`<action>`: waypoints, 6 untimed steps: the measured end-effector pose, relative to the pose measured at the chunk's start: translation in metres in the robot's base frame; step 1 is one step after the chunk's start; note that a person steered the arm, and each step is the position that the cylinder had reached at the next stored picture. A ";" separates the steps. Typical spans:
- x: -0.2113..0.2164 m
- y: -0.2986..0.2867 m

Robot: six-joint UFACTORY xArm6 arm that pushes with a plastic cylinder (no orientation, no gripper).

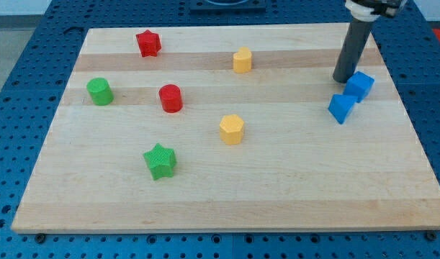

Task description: Slide the blue cube closer to the blue triangle

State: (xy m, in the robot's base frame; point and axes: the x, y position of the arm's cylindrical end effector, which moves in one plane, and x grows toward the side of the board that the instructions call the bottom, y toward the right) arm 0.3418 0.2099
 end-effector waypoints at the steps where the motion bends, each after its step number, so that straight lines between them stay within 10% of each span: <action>1: -0.024 0.025; 6: 0.031 0.030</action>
